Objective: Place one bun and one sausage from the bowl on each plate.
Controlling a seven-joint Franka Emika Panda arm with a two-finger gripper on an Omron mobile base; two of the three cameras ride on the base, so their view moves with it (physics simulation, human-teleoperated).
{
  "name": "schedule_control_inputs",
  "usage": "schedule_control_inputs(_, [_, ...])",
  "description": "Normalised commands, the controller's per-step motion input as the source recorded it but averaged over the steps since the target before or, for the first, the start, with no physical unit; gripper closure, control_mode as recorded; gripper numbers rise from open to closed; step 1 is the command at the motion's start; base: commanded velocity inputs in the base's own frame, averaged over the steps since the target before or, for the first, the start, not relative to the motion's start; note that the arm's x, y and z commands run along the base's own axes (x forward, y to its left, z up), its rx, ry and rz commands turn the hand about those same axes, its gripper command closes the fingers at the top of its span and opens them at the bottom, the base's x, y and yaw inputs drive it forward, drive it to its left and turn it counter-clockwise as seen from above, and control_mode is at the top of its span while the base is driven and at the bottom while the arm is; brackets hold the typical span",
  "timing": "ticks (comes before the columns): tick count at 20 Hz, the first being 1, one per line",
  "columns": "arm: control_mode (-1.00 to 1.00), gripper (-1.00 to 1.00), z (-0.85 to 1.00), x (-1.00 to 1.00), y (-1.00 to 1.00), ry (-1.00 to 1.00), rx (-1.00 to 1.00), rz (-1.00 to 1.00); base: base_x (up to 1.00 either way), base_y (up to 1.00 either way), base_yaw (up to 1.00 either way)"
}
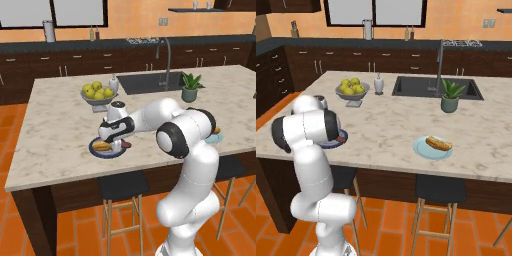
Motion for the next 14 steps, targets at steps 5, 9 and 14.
schedule_control_inputs(5, [-1.0, -1.0, -0.25, 0.0, -0.13, -0.01, 0.01, 0.0, 0.0, 0.0, 0.0])
schedule_control_inputs(9, [-1.0, -1.0, 0.16, 0.04, -0.14, -0.08, 0.06, 0.0, 0.0, 0.0, 0.0])
schedule_control_inputs(14, [-1.0, -1.0, 0.58, 0.44, -0.12, -0.18, 0.11, 0.1, 0.0, 0.0, 0.0])
